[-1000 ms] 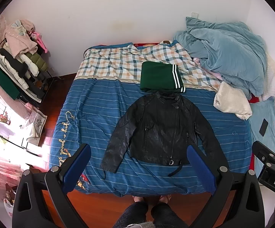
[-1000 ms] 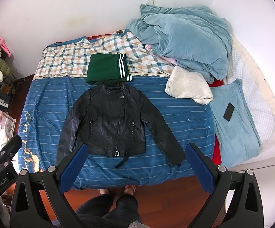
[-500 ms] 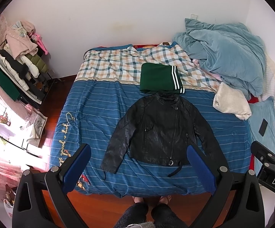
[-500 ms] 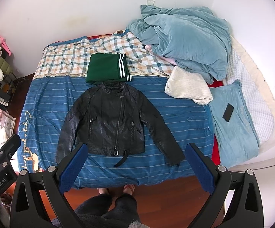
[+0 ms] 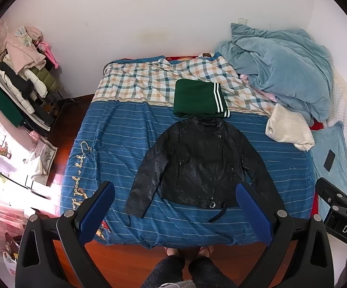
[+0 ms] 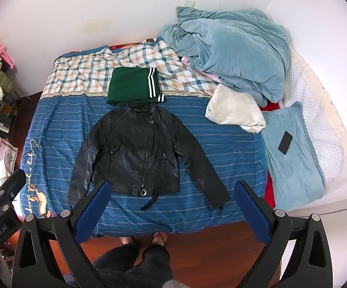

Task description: Fold large clothes

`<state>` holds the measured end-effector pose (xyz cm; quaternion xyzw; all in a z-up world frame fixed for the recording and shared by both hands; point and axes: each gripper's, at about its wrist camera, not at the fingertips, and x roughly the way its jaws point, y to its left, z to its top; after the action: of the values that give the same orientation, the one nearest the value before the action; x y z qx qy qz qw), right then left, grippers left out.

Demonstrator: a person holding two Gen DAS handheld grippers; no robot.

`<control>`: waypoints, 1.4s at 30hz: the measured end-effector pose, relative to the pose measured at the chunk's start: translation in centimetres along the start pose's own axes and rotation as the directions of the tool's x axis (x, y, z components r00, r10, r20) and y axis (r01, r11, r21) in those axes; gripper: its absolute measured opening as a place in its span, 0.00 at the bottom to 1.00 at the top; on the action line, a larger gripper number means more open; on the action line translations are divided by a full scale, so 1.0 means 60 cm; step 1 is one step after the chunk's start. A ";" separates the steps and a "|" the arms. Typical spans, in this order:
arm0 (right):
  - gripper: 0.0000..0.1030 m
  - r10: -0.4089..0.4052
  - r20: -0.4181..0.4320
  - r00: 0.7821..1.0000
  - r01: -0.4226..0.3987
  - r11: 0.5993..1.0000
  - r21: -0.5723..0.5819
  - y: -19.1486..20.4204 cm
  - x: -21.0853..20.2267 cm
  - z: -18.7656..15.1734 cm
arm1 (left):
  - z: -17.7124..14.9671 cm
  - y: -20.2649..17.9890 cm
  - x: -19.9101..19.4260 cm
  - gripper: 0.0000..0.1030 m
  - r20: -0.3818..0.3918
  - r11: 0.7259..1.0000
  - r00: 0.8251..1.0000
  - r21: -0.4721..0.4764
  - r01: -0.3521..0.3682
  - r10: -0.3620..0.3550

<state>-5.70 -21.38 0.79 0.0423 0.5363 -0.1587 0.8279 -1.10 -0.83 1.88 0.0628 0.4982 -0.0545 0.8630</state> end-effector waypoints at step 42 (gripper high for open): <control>1.00 -0.009 -0.027 1.000 0.009 1.000 0.006 0.015 0.018 -0.002 | 0.001 -0.010 0.022 1.00 0.007 1.000 1.000 0.006 0.021 -0.021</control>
<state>-5.14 -20.70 -0.32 0.0447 0.5472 -0.1634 0.8197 -0.51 -1.47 0.72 0.0601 0.4957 -0.0653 0.8639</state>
